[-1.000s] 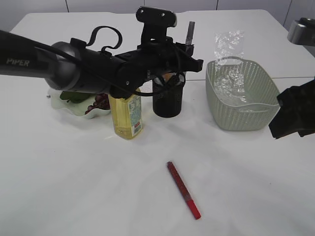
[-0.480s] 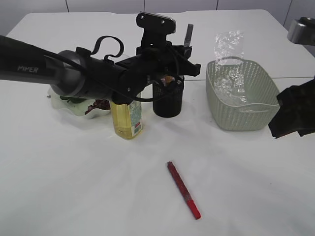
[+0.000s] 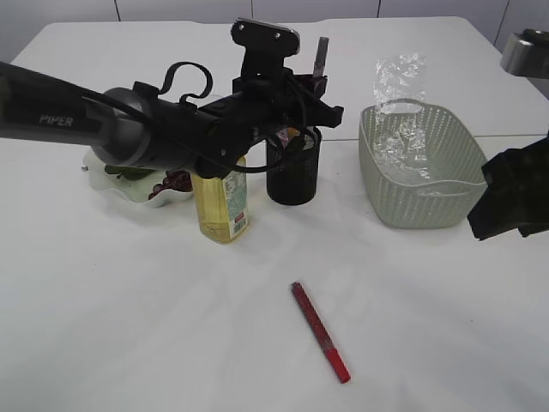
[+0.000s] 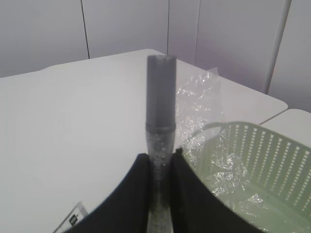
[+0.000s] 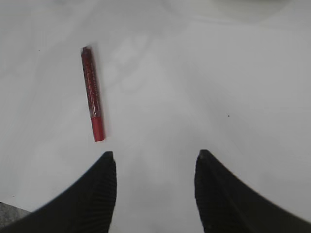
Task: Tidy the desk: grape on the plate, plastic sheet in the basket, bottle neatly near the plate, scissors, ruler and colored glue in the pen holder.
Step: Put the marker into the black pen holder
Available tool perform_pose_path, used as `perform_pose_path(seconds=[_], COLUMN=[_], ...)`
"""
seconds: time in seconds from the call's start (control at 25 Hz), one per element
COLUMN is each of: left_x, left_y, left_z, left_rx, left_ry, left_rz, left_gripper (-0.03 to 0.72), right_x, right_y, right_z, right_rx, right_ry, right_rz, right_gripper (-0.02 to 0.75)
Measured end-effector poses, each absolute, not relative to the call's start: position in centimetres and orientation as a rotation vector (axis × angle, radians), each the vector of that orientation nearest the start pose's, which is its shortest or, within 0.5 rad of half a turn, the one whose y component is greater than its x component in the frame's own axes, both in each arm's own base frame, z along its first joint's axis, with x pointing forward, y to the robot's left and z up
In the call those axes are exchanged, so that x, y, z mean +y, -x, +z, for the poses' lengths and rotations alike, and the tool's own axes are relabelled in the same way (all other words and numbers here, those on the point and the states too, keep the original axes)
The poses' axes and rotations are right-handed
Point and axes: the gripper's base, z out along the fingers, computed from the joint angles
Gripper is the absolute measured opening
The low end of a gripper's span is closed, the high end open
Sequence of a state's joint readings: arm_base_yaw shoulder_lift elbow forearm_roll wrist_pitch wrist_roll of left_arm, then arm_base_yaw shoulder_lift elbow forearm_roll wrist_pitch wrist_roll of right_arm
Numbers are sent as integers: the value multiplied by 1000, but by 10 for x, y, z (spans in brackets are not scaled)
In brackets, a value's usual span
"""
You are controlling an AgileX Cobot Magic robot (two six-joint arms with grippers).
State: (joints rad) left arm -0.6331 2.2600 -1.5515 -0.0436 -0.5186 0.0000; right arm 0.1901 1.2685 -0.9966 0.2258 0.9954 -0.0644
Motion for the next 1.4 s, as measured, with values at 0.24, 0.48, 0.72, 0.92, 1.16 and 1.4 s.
perform_pose_path(seconds=[0.24, 0.48, 0.72, 0.92, 1.16, 1.4], left_x=[-305, -305, -305, -305, -305, -304], left_y=[-419, -419, -420, -420, -420, -417], left_z=[166, 154, 150, 150, 150, 178], left_rx=[1653, 1675, 1681, 1681, 1683, 1636], left_ry=[-487, -493, -495, -495, -488, -472], left_rz=[-482, -477, -475, -475, -476, -490], left_gripper=[78, 78, 130, 306, 361, 365], right_x=[62, 62, 62, 62, 62, 62], right_y=[-231, -231, -231, -231, -231, -231], right_z=[297, 297, 298, 298, 298, 298], right_rx=[2736, 2736, 2733, 2733, 2732, 2732], right_ry=[235, 238, 240, 243, 246, 251], right_rz=[327, 327, 326, 326, 325, 324], right_gripper=[385, 385, 385, 385, 385, 385])
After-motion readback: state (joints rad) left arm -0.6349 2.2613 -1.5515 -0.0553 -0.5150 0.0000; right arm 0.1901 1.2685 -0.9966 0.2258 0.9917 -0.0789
